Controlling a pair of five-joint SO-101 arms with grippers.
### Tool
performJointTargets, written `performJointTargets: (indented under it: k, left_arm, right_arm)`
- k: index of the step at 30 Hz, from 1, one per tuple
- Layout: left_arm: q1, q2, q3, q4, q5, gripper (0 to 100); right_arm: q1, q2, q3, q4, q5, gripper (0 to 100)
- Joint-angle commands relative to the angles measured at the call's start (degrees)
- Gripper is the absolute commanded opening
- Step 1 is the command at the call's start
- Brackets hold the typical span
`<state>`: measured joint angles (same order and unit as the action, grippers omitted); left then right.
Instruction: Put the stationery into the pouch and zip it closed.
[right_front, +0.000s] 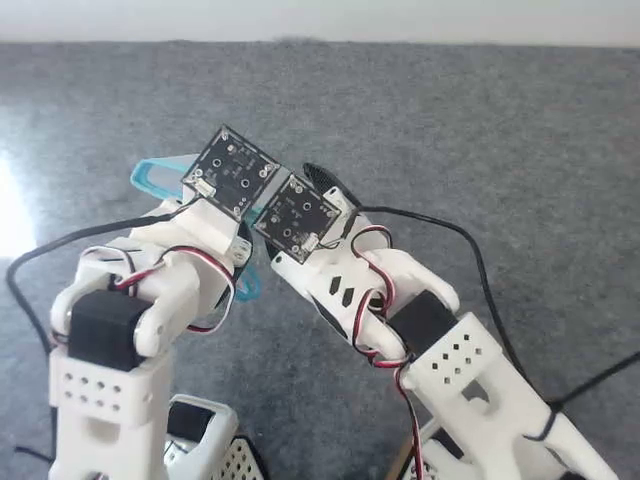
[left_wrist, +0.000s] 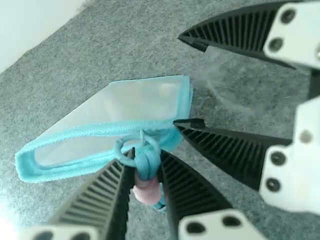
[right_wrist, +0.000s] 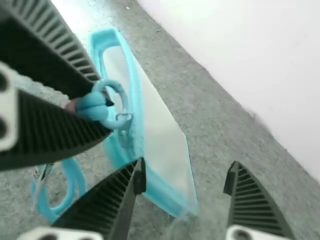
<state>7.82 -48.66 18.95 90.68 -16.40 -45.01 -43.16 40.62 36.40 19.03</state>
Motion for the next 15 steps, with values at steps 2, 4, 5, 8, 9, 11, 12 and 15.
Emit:
performJointTargets:
  k: [2, 4, 5, 8, 9, 11, 12, 15]
  left_arm:
    - [0.3, -2.5, -0.3, 1.1, -0.5, 1]
    - [0.4, -2.5, -0.3, 1.3, -0.5, 1]
    - [0.4, -2.5, -0.4, 1.3, -0.5, 1]
    - [0.3, -2.5, -0.4, 1.6, -0.6, 1]
    - [0.3, -2.5, -0.4, 1.6, -0.6, 1]
    - [0.3, -2.5, -0.5, 1.5, -0.6, 1]
    - [0.4, -2.5, -0.5, 1.5, -0.6, 1]
    - [0.1, -2.4, -0.5, 1.6, -0.8, 1]
  right_arm:
    - [-0.3, -1.4, -0.5, 2.6, -0.9, 26.2]
    - [-0.3, -2.4, -0.5, 4.5, -0.8, 26.3]
    - [-0.4, -3.2, -0.2, 5.5, -0.5, 26.3]
    - [-2.1, -6.4, 2.2, 7.6, 0.7, 26.1]
    - [-2.2, -7.6, 2.8, 7.5, 1.7, 25.9]
    - [-3.1, -9.3, 3.5, 7.5, 4.0, 25.9]
    - [-3.7, -9.5, 4.0, 7.5, 4.9, 25.9]
    - [-3.7, -8.7, 4.2, 6.6, 6.8, 25.8]
